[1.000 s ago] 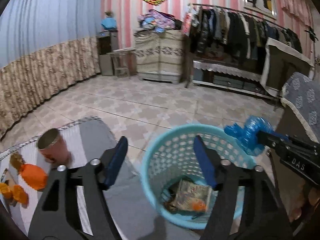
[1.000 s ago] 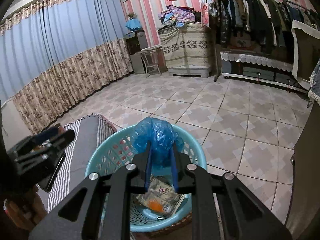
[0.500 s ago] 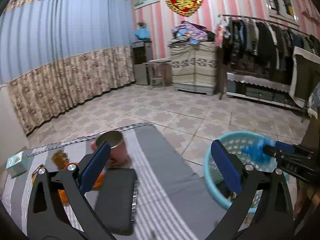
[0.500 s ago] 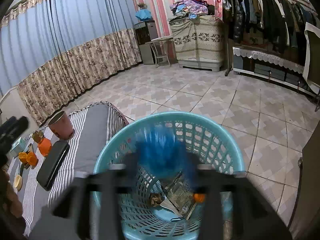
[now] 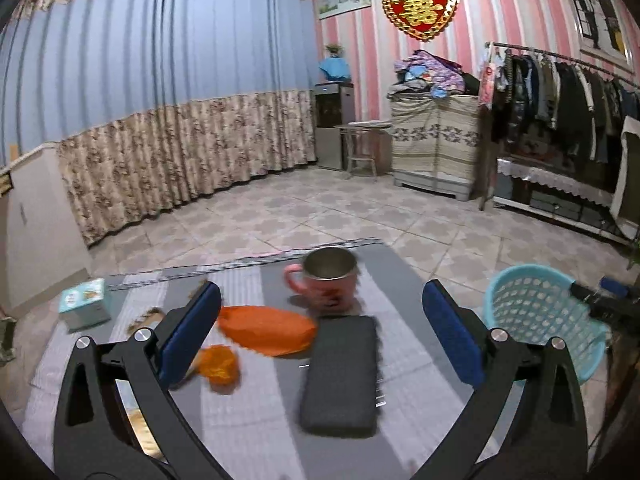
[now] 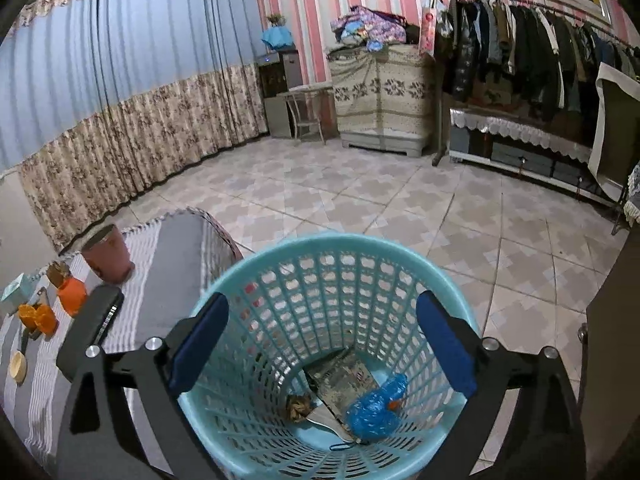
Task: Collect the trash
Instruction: 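Move the left tool back over the mat and grasp the white receipt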
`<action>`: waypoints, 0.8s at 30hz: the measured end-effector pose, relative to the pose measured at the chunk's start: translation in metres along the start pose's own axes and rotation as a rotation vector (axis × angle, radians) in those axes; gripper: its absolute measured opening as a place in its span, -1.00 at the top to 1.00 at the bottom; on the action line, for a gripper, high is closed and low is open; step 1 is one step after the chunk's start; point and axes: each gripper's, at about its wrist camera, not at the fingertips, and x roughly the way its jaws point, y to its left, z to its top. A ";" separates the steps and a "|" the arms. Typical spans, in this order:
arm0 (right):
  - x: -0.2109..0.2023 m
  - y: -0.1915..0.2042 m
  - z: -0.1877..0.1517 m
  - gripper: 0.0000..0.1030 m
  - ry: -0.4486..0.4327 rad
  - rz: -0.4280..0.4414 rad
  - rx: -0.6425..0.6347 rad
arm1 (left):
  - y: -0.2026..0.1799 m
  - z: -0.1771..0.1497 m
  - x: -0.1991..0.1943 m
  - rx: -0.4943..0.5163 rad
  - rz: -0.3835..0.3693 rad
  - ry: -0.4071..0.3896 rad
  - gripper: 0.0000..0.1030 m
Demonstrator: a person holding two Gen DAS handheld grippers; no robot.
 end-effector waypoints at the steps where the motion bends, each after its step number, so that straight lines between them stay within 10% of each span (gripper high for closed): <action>1: -0.003 0.002 0.001 -0.82 -0.009 0.003 -0.005 | 0.008 -0.001 -0.003 0.001 0.015 -0.003 -0.89; 24: -0.057 0.156 -0.025 -0.84 -0.029 0.193 -0.189 | 0.202 -0.073 0.004 -0.149 0.250 0.144 -0.89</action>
